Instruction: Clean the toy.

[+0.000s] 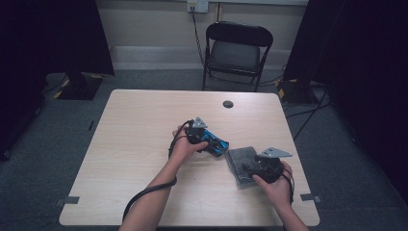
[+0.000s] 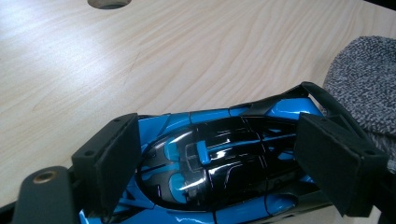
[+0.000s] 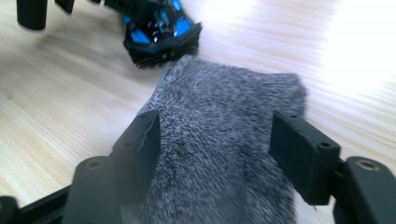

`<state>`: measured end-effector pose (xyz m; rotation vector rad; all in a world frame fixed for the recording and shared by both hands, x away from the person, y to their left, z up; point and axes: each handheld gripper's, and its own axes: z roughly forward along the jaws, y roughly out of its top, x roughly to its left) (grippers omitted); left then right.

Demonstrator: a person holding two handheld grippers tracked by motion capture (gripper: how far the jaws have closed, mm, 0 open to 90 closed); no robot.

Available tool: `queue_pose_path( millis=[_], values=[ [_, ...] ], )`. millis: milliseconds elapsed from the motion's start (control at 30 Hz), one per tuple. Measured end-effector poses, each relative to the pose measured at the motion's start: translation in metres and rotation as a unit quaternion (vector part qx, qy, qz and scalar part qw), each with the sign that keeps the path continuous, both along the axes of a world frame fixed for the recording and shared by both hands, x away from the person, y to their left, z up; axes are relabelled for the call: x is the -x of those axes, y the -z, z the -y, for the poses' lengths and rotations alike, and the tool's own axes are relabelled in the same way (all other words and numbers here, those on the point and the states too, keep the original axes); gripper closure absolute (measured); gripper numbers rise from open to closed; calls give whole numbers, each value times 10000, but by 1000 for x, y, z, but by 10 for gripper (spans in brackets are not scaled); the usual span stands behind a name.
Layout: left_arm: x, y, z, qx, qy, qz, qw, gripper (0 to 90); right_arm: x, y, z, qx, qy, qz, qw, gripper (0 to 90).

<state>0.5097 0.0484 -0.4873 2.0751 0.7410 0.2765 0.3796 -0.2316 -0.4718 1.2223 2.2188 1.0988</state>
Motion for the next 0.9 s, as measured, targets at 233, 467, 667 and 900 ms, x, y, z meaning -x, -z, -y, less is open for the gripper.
queue_pose_path(
  millis=[233, 467, 667, 900],
  values=[
    [1, -7, -6, 48, 17, 77, 10000, 180, -8, 15, -9, 183, -194, -248, 9993, 302],
    [7, -1, -7, -39, 44, -4, 10000, 154, -10, 19, -9, 212, -223, -271, 9992, 302],
    [7, 2, -6, -81, 19, 78, 9999, 116, -11, 20, -10, 211, -186, -291, 9992, 308],
    [6, 5, -8, 23, 82, 153, 9998, 105, -12, 19, -12, 369, -131, -306, 9988, 401]
  ],
)
